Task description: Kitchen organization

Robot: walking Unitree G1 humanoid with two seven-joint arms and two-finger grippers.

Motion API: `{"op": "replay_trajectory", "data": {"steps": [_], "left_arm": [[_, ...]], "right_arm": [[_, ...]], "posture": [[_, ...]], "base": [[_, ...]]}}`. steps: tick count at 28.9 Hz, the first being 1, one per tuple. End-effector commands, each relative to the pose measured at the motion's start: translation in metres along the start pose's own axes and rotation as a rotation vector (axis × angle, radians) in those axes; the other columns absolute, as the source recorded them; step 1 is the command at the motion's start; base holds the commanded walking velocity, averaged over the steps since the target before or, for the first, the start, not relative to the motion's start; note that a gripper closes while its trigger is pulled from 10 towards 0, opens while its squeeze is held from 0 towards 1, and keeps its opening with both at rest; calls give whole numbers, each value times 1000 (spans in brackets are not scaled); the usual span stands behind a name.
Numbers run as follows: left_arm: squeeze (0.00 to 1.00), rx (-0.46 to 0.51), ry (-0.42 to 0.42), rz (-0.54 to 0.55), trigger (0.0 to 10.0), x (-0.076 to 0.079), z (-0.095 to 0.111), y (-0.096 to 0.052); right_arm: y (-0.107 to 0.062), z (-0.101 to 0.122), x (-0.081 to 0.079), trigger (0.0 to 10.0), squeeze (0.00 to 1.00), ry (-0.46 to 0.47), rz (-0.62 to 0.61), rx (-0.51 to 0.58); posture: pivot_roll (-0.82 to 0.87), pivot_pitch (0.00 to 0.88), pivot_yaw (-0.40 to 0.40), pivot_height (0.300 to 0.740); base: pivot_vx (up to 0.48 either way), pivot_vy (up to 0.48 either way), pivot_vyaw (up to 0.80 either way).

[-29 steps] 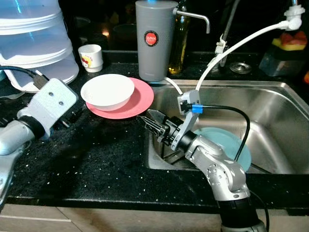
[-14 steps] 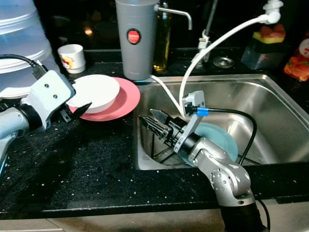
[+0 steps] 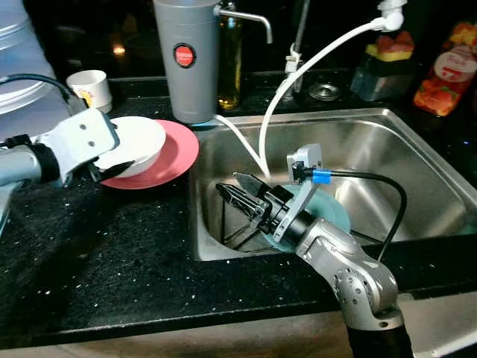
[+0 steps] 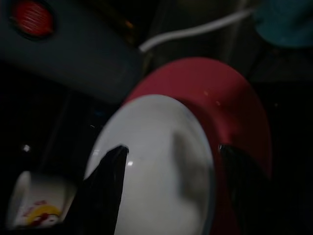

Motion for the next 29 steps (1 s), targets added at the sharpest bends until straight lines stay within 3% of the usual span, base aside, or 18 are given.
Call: {"op": "replay_trajectory", "data": {"steps": [1,8,16,24,29], "left_arm": [[0,-33,14,-85,0,11,-8,4],[0,-98,-4,-196,0,25,-26,4],[0,-117,0,-172,0,17,-29,3],[0,-86,47,-51,0,-15,-15,2],[0,4,59,34,0,-35,12,1]], "right_arm": [[-2,0,-3,10000,0,8,2,-9],[-3,-1,-4,10000,0,11,0,-20],[-2,-2,-4,10000,0,14,2,-26],[-1,-4,-5,10000,0,21,3,-33],[1,-5,-4,10000,0,26,2,-33]], "posture": [[53,0,18,740],[53,0,14,740],[59,0,12,740],[65,0,14,740],[67,0,18,740]], "base": [[0,0,0],[0,0,0],[0,0,0],[0,0,0],[0,0,0]]}}
Point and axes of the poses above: a point about 5 cm out from each wrist's last joint towards the gripper, its own y axis pointing out of the wrist towards the gripper, its own z axis along the axis of the wrist's last joint, x = y × z, the point moved 5 cm from there along y, pointing out of the wrist towards the gripper, and after that the axes turned 2 degrees about y, right-handed, at the moved point
